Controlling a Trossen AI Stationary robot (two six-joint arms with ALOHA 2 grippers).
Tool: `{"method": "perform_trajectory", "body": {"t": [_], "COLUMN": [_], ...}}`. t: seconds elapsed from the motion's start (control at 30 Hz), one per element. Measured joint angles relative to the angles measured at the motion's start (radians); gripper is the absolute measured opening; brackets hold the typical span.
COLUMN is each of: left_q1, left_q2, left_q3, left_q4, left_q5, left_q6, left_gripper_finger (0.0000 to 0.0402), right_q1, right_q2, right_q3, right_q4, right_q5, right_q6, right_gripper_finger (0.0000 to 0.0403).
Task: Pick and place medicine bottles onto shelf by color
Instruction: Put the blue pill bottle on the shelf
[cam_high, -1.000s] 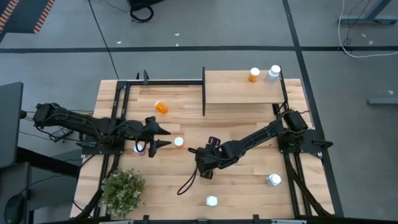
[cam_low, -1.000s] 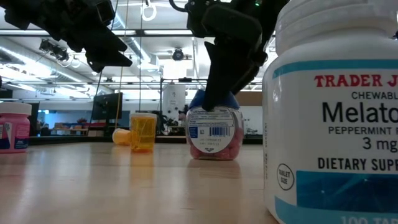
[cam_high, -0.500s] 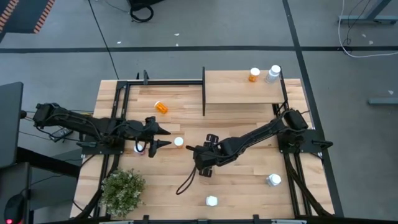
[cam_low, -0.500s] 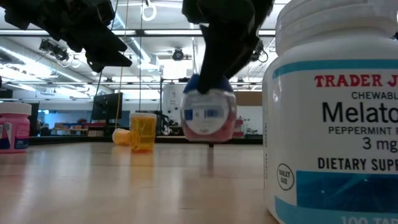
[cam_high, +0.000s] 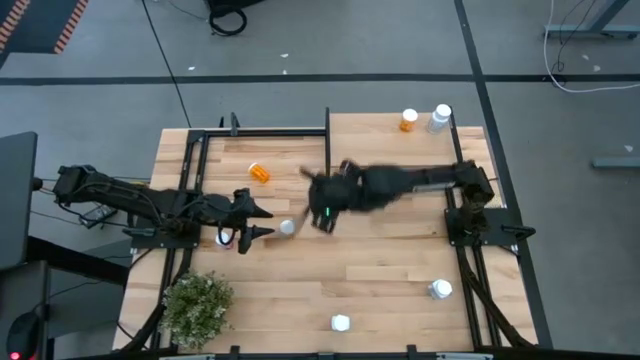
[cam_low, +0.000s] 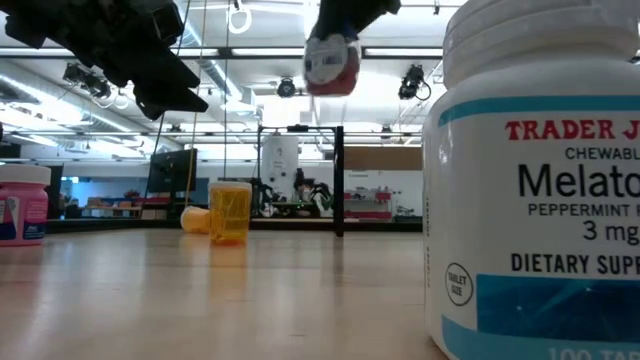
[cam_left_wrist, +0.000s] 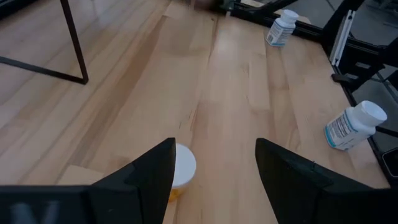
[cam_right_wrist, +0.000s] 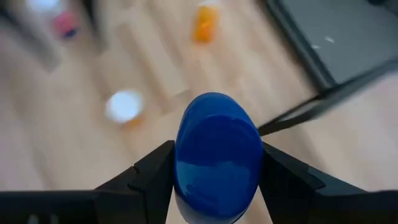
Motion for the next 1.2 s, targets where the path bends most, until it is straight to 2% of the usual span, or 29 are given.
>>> {"method": "perform_trajectory", "body": {"t": [0.23, 0.47, 0.7, 0.83, 1.07, 1.2], "left_q1": [-0.026, -0.035, -0.035, -0.035, -0.034, -0.033], "left_q2": [0.0, 0.0, 0.0, 0.0, 0.0, 0.0], "left_q3": [0.0, 0.0, 0.0, 0.0, 0.0, 0.0], "left_q4": [0.001, 0.001, 0.001, 0.001, 0.001, 0.001], "left_q5": [0.001, 0.001, 0.0, 0.0, 0.0, 0.0], "left_q6": [-0.002, 0.0, 0.002, 0.002, 0.024, 0.08], "left_gripper_finger": [0.0229, 0.0229, 0.0229, 0.0229, 0.0229, 0.0229], "right_q1": [-0.216, -0.421, -0.587, -0.669, -0.749, -0.781], "right_q2": [0.0, 0.0, 0.0, 0.0, 0.0, 0.0], "right_q3": [0.161, 0.168, 0.167, 0.167, 0.167, 0.167], "right_q4": [-0.087, -0.179, -0.191, -0.184, -0.179, -0.091], "right_q5": [-0.022, -0.074, -0.108, -0.179, -0.303, -0.36], "right_q6": [0.0, -0.095, -0.125, -0.254, -0.535, -0.597], "right_gripper_finger": [0.0211, 0.0211, 0.0211, 0.0211, 0.0211, 0.0211]}}
